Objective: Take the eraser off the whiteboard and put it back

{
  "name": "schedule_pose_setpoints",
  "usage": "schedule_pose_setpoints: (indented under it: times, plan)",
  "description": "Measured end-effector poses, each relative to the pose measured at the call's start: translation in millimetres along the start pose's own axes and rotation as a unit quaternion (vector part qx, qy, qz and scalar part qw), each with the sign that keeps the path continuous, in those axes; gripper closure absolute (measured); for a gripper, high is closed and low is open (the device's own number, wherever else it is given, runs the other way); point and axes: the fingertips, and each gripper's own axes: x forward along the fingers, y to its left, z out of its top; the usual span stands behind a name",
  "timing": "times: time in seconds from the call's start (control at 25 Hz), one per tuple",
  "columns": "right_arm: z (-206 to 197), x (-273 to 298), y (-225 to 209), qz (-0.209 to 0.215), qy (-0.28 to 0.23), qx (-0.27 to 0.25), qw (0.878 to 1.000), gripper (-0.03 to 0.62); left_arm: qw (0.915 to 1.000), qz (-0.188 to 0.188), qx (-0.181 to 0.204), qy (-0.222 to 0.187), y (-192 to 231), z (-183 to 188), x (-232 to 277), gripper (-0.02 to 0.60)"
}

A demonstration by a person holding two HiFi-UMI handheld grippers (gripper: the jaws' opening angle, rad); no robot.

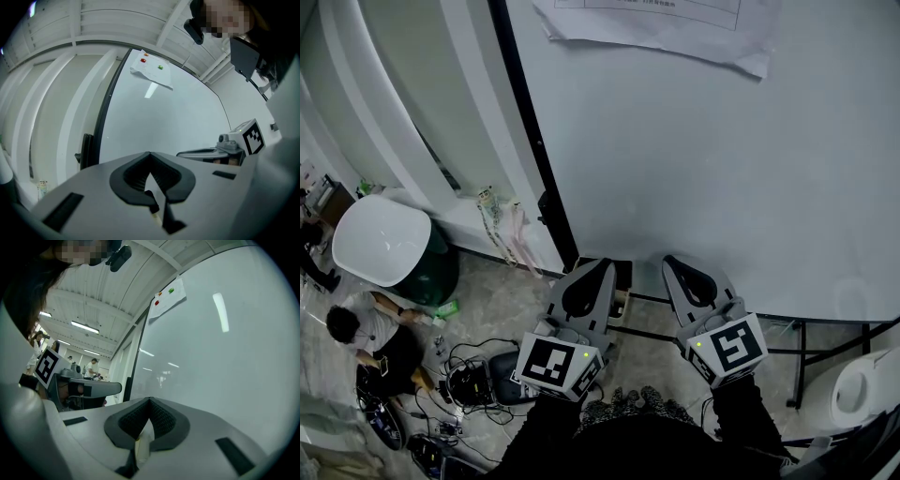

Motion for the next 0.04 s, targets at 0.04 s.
schedule_pose_setpoints:
  times: [0.04]
  plan:
    - [-0.6,0.0,-0.6,-0.001,0.001,0.000,1.000,0.586,1.0000,0.001,0.000,0.001,0.6,-0.5,-0.5,0.575]
